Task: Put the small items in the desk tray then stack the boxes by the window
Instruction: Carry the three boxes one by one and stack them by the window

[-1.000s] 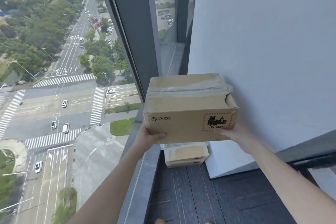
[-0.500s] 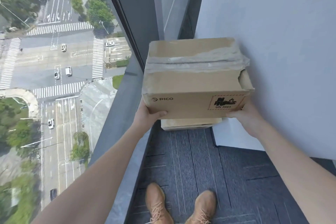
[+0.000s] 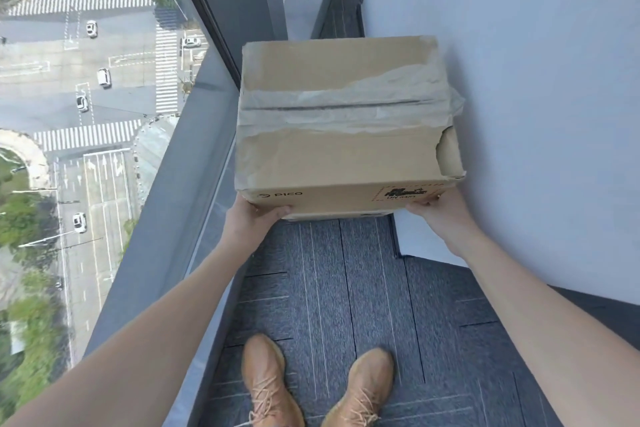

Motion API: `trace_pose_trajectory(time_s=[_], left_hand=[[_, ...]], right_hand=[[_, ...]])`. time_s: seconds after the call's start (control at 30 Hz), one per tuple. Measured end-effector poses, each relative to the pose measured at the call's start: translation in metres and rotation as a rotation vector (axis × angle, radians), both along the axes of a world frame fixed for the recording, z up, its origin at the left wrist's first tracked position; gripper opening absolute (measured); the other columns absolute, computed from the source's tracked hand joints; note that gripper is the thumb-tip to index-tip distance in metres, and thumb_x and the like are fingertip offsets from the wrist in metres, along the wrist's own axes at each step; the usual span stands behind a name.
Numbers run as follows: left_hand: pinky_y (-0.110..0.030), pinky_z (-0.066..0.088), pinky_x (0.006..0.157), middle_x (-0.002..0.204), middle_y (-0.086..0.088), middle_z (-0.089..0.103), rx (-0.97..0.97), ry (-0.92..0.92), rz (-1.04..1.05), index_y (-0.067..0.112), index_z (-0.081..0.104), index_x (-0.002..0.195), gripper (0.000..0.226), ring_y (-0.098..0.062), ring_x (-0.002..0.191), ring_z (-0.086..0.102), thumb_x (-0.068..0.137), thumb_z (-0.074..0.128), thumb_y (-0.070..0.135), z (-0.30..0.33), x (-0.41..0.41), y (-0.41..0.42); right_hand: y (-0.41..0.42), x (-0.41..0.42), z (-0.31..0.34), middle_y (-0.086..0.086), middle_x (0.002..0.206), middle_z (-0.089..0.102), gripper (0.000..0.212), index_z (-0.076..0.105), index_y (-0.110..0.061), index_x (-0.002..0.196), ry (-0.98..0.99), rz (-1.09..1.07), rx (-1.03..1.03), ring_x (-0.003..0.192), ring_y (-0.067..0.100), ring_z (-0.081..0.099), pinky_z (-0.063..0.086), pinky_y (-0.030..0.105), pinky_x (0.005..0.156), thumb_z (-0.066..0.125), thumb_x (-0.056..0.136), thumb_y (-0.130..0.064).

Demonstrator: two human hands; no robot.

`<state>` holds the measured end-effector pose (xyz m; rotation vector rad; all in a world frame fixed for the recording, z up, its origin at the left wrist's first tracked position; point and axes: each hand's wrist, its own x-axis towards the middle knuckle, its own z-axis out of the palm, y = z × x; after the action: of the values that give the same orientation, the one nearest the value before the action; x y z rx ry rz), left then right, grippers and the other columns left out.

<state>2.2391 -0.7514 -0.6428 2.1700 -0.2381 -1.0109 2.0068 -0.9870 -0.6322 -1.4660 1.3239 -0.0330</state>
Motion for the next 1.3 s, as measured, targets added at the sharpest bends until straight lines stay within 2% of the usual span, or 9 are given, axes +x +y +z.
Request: trace_pose_trajectory(time_s=[0.1,0.23,0.3,0.43,0.63,0.8,0.93,1.13,1.3], left_hand=[[-0.031,0.052,0.095,0.107,0.006,0.072,-0.018,-0.020,0.004,0.028,0.065,0.105,0.038,-0.011,0.099,0.066,0.074,0.087,0.022,-0.008,-0.003,-0.006],[-0.026,0.048,0.093,0.106,0.009,0.068,-0.053,-0.003,-0.004,0.037,0.059,0.104,0.042,-0.009,0.099,0.063,0.077,0.085,0.017,-0.015,-0.007,-0.007],[-0.027,0.048,0.095,0.111,0.008,0.070,-0.052,-0.020,-0.015,0.033,0.064,0.113,0.043,-0.012,0.107,0.063,0.076,0.085,0.024,-0.019,-0.010,-0.004],[-0.025,0.046,0.093,0.114,0.003,0.071,-0.024,-0.022,0.008,0.020,0.066,0.123,0.050,-0.013,0.108,0.062,0.077,0.085,0.026,-0.018,-0.018,-0.004],[-0.021,0.041,0.092,0.114,0.006,0.065,-0.027,0.001,0.045,0.016,0.061,0.129,0.055,-0.009,0.106,0.058,0.078,0.083,0.020,-0.016,-0.026,-0.005],[-0.025,0.045,0.093,0.109,0.006,0.066,-0.036,-0.019,0.009,0.028,0.060,0.117,0.049,-0.013,0.106,0.061,0.076,0.085,0.020,-0.017,-0.018,-0.010],[-0.031,0.049,0.098,0.107,0.006,0.068,-0.042,-0.015,0.020,0.033,0.059,0.109,0.045,-0.015,0.106,0.064,0.075,0.086,0.020,-0.020,-0.018,-0.008],[-0.023,0.044,0.090,0.107,0.006,0.066,-0.006,-0.024,0.026,0.019,0.065,0.122,0.049,-0.010,0.101,0.059,0.077,0.085,0.023,-0.014,-0.022,-0.010],[-0.028,0.045,0.093,0.116,0.007,0.067,0.058,0.030,-0.022,0.022,0.059,0.126,0.055,-0.015,0.111,0.062,0.078,0.084,0.029,-0.023,-0.020,-0.002]], right_hand=[[-0.002,0.000,-0.012,0.009,0.114,0.068,0.032,0.063,-0.007,0.113,-0.027,-0.038,0.014,0.108,0.019,0.063,0.044,0.026,0.093,0.070,0.086,0.007],[-0.003,-0.003,-0.024,0.024,0.125,0.066,0.032,0.060,0.014,0.119,-0.021,-0.055,0.004,0.108,0.024,0.065,0.047,0.002,0.071,0.067,0.088,0.007],[-0.002,-0.006,-0.026,0.022,0.123,0.067,0.033,0.058,0.017,0.119,-0.035,-0.065,0.022,0.093,0.005,0.067,0.045,-0.002,0.065,0.066,0.090,0.005],[0.001,-0.007,-0.024,-0.008,0.094,0.062,0.027,0.060,-0.011,0.103,-0.084,-0.091,0.045,0.067,-0.025,0.058,0.041,-0.005,0.063,0.058,0.092,0.013],[0.006,-0.011,-0.018,-0.013,0.083,0.058,0.035,0.058,-0.021,0.084,-0.121,-0.071,0.023,0.063,-0.027,0.056,0.041,-0.005,0.064,0.059,0.092,0.012],[0.006,-0.020,-0.033,-0.020,0.101,0.061,0.032,0.057,-0.015,0.115,-0.123,-0.064,0.002,0.080,-0.028,0.057,0.041,-0.005,0.071,0.059,0.093,0.008],[0.008,-0.019,-0.035,-0.026,0.105,0.057,0.038,0.052,-0.023,0.118,-0.115,-0.062,0.006,0.087,-0.028,0.052,0.037,-0.009,0.068,0.057,0.095,0.006],[0.004,-0.019,-0.035,-0.015,0.112,0.062,0.040,0.054,-0.024,0.121,-0.089,-0.042,0.004,0.110,0.002,0.056,0.038,-0.004,0.073,0.058,0.094,0.005],[0.005,-0.023,-0.044,-0.002,0.137,0.058,0.041,0.053,-0.015,0.134,0.007,-0.068,0.062,0.135,0.014,0.049,0.037,0.026,0.102,0.064,0.095,-0.013]])
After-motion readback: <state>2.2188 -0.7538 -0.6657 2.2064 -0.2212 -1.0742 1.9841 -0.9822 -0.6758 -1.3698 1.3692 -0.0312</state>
